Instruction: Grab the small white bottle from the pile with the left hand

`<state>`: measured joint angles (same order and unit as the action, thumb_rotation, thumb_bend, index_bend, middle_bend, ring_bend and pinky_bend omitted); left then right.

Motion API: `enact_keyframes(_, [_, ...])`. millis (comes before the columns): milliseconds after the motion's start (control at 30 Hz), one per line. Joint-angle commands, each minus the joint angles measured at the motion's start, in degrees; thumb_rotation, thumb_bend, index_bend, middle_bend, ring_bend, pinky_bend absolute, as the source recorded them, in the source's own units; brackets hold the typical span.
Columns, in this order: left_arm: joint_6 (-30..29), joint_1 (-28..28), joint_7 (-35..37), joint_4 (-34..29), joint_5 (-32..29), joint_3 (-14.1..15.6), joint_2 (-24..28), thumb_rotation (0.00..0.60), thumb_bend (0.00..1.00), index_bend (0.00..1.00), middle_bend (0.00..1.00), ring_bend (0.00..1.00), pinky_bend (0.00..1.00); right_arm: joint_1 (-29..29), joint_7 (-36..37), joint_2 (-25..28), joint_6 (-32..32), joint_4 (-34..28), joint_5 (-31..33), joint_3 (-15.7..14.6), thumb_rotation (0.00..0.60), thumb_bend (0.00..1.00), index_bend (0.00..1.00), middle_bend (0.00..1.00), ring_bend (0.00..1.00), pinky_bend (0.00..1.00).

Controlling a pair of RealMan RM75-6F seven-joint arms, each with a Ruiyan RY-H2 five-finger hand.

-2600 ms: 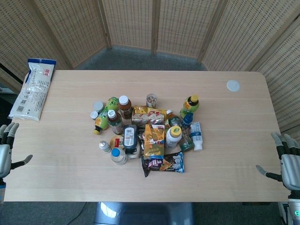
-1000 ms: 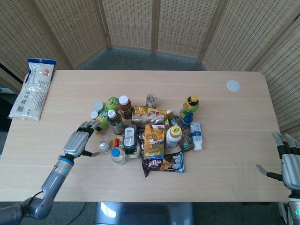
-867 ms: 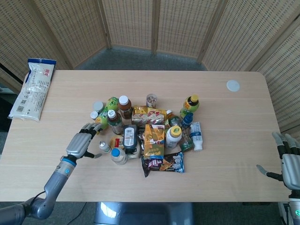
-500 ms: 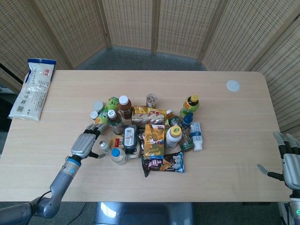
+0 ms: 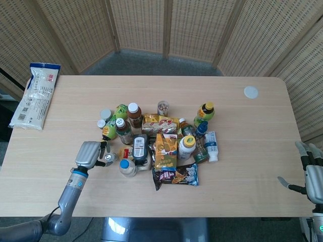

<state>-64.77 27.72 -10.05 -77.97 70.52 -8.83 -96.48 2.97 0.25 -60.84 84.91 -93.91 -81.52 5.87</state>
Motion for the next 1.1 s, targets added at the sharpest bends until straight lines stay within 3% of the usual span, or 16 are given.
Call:
enact_keyframes(33, [-1.1,-0.3,0.7,-0.2,0.7,-0.2,0.5,0.600,0.00,0.78,0.91,0.80,0.77,0.0,-0.1,0.0,0.0,0.0,-0.1,0.0,0.516,0.00,0.00,0.00,0.00,0.00])
enact_keyframes(267, [-3.0,-0.5,0.7,-4.0,2.3,-1.1,4.2,0.600,0.00,0.78,0.91,0.81,0.77,-0.1,-0.1,0.0,0.2,0.0,-0.4,-0.1,0.516,0.00,0.00,0.00,0.00,0.00])
enact_keyframes(800, [-9.4,-2.3,-2.7,-29.2,4.5,-6.3,23.2,0.600,0.00,0.78,0.90,0.81,0.76,-0.3,0.2,0.3,0.8,-0.6,-0.9,-0.2,0.515,0.00,0.00,0.00,0.00,0.00])
enact_keyframes(1100, [-11.9,-2.0,-5.2,-35.5,4.1,-9.1,28.0,0.600,0.00,0.78,0.90,0.81,0.76,-0.2,0.2,0.4,0.7,-0.6,-0.8,-0.1,0.514,0.00,0.00,0.00,0.00,0.00])
